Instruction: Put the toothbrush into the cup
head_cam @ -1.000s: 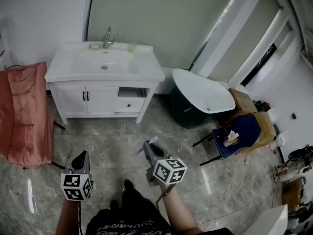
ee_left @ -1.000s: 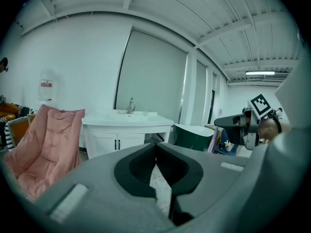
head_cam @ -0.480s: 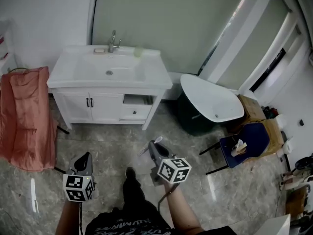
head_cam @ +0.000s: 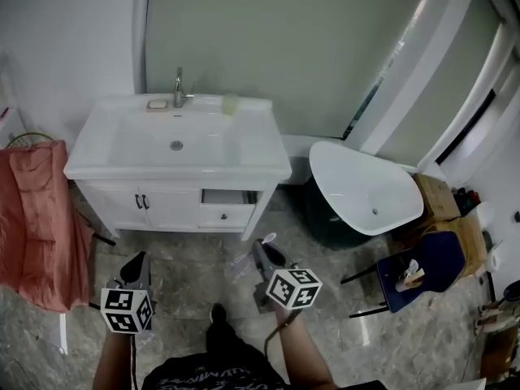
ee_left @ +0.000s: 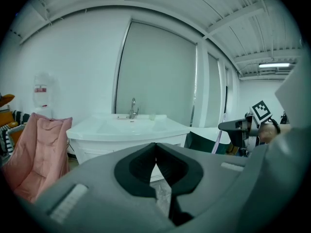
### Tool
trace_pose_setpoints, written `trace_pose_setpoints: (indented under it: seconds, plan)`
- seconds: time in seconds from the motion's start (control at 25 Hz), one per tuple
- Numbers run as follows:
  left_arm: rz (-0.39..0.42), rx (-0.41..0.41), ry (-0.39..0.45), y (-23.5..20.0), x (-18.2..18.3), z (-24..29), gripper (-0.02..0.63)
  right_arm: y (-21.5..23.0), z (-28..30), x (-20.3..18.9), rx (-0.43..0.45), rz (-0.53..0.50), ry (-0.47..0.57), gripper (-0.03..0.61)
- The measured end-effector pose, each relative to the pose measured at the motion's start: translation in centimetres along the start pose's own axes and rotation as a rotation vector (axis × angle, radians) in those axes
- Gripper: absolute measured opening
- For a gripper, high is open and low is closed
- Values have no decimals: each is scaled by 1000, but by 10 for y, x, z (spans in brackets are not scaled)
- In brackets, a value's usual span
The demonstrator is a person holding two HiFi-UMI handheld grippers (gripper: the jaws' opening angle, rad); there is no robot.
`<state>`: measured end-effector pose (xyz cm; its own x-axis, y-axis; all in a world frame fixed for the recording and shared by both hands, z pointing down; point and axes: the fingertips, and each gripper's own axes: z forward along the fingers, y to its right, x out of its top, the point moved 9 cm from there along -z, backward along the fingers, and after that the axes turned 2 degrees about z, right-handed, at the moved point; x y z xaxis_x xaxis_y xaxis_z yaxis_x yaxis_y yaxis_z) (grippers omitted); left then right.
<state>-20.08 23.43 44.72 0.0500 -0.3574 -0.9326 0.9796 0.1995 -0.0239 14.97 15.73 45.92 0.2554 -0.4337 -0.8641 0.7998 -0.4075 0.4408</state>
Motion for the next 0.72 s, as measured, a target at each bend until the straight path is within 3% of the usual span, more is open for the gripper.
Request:
trace_pose_setpoints:
  seconds: [0.36, 0.72]
  plan:
    - [24, 48, 11, 16, 50, 109, 8, 67, 87, 68, 92, -20, 5, 26]
    - [5, 77, 25, 12, 79, 173, 8, 101, 148, 109, 119, -40, -1, 26]
